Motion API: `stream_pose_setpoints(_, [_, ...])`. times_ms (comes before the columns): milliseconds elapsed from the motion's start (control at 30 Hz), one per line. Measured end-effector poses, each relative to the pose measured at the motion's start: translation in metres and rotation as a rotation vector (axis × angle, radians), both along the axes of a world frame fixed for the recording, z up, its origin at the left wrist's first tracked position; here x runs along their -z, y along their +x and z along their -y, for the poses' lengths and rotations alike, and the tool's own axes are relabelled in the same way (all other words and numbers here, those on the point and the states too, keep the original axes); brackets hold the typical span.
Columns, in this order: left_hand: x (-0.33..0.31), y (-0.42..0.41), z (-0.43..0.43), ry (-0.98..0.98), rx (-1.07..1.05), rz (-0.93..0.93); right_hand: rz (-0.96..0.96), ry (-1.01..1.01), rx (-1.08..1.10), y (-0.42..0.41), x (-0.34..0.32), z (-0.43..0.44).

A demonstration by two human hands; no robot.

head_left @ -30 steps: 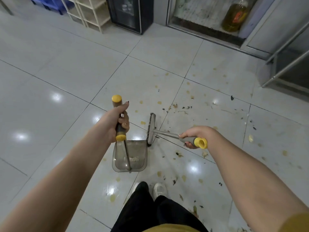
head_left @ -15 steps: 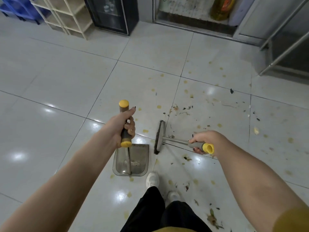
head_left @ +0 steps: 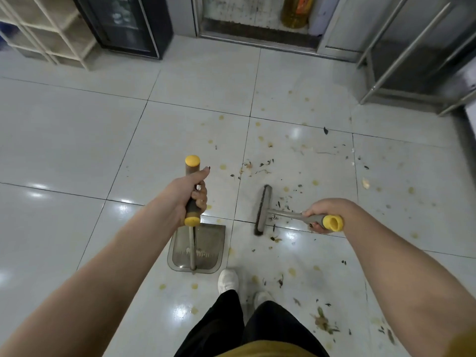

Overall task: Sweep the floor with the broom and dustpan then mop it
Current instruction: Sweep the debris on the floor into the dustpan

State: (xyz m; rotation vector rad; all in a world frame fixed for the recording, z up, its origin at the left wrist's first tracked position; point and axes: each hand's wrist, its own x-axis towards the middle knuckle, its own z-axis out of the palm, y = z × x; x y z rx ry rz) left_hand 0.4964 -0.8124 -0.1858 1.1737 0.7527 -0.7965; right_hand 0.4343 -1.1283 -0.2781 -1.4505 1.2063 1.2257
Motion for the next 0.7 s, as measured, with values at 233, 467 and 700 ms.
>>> stream_pose_setpoints(233, [0.003, 0.001, 0.012, 0.024, 0.001, 0.003, 0.039, 0.112, 0.114, 0.001, 0.025, -0.012])
stream_pose_setpoints(467, [0.003, -0.014, 0.047, 0.051, 0.024, 0.004, -0.028, 0.138, 0.143, -0.034, 0.045, 0.016])
stream_pose_setpoints(700, [-0.004, -0.045, 0.094, 0.048, 0.053, 0.025, -0.086, 0.066, 0.244, -0.119, 0.042, 0.109])
